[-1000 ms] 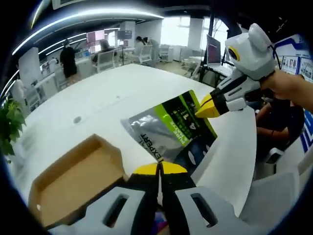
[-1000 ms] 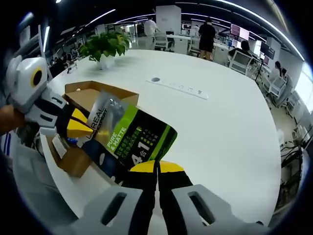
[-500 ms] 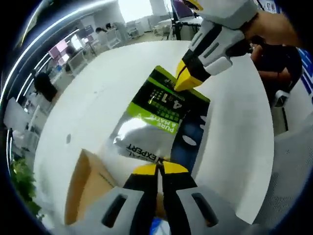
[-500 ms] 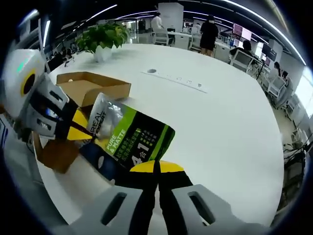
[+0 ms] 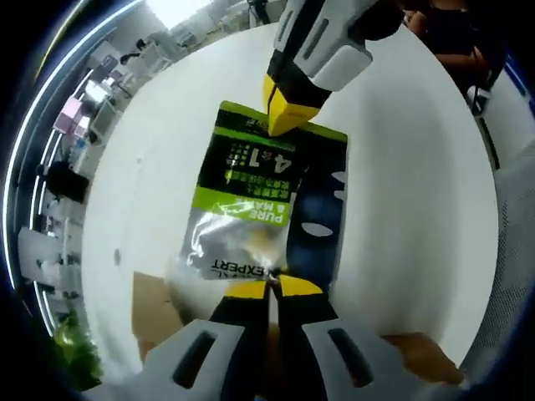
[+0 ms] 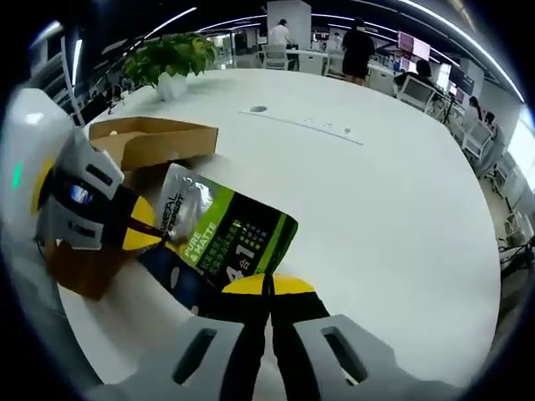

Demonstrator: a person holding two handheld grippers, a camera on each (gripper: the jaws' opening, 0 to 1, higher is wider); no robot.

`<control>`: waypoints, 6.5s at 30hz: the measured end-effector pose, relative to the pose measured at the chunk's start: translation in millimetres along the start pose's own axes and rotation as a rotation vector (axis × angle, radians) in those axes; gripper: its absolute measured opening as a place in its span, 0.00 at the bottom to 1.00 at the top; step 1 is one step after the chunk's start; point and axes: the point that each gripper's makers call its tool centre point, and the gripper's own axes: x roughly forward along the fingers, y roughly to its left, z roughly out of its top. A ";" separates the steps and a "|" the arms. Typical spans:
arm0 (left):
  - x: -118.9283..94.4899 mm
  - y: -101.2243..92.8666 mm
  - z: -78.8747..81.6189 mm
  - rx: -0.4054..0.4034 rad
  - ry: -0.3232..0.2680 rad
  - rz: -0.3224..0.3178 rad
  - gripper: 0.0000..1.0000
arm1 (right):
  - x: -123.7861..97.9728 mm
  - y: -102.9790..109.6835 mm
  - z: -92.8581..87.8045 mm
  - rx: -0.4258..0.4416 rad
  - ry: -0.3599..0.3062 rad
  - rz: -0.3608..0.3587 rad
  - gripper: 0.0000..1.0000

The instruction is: Operate the shoe box by opening the lid, removing the specified soft item, and placing it in the target area until the item is outside and the box remains undamaged.

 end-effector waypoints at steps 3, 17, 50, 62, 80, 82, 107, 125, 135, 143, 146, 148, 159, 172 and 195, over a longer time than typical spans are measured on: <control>3.7 -1.4 -1.6 0.025 0.009 -0.001 0.00 | 4.7 -0.2 -2.1 -0.005 0.006 -0.001 0.00; 12.2 -0.2 -1.3 0.022 -0.007 -0.005 0.01 | 17.3 -8.4 -10.4 0.040 0.019 -0.012 0.00; -65.9 -1.1 12.7 -0.299 -0.273 -0.020 0.12 | 10.5 -17.0 -11.4 0.120 0.009 -0.076 0.09; -92.5 3.8 -0.9 -0.428 -0.324 -0.008 0.19 | -22.9 -4.5 -5.1 0.128 -0.045 -0.075 0.17; -134.1 12.7 -37.3 -0.606 -0.399 0.044 0.25 | -72.1 41.8 15.7 0.098 -0.138 0.004 0.28; -137.7 11.6 -42.8 -0.613 -0.400 0.055 0.26 | -74.1 49.2 18.5 0.100 -0.148 0.018 0.29; -165.9 2.0 -116.4 -0.741 -0.407 0.160 0.41 | -77.6 167.0 47.1 0.042 -0.188 0.223 0.34; -174.1 -4.6 -186.7 -0.863 -0.400 0.211 0.48 | -51.7 220.9 64.3 -0.023 -0.169 0.330 0.32; -176.9 -6.8 -214.0 -0.911 -0.400 0.227 0.52 | -28.7 248.7 71.5 -0.059 -0.141 0.389 0.31; -182.0 -5.7 -232.8 -0.939 -0.407 0.248 0.55 | -6.4 266.7 73.4 -0.097 -0.106 0.421 0.29; -182.4 -6.5 -239.7 -0.949 -0.403 0.254 0.56 | 3.5 271.2 74.0 -0.110 -0.094 0.428 0.29; -182.3 -7.6 -243.1 -0.958 -0.406 0.253 0.58 | 9.4 272.7 75.9 -0.115 -0.094 0.430 0.27; -179.9 -12.9 -266.9 -1.013 -0.386 0.264 0.61 | 40.3 283.3 82.4 -0.126 -0.064 0.453 0.23; -186.6 -20.8 -285.2 -1.066 -0.373 0.289 0.61 | 65.8 294.8 82.5 -0.132 -0.011 0.467 0.21; -184.8 -20.9 -283.4 -1.081 -0.399 0.289 0.59 | 58.9 296.7 91.6 -0.162 -0.033 0.432 0.02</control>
